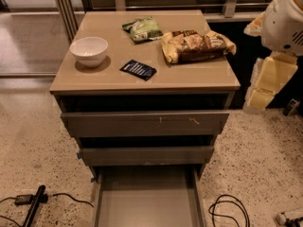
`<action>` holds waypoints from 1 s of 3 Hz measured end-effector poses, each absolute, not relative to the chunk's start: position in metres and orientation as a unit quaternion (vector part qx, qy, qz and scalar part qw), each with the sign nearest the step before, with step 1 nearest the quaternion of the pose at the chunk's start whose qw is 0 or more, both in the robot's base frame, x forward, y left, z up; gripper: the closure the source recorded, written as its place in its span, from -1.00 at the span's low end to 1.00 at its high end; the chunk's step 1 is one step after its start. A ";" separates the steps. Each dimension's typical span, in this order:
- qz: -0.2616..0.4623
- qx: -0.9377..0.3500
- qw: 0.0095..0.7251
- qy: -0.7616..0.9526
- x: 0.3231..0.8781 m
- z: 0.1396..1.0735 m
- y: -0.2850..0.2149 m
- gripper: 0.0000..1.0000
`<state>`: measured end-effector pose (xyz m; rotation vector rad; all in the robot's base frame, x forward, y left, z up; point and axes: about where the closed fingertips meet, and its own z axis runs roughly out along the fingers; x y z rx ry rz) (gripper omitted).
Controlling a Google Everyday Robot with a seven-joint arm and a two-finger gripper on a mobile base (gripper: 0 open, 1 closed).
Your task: Place rxbar blueberry into bottom drawer
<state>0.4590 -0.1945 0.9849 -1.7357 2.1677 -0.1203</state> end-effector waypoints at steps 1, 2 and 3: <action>-0.038 -0.631 0.206 0.747 0.492 0.988 -0.156 -1.00; -0.008 -0.628 0.251 0.737 0.524 0.986 -0.121 -1.00; 0.035 -0.593 0.282 0.753 0.540 0.980 -0.114 -1.00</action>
Offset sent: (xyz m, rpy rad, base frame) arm 0.0883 0.1070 0.0010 0.1972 -0.1027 0.1228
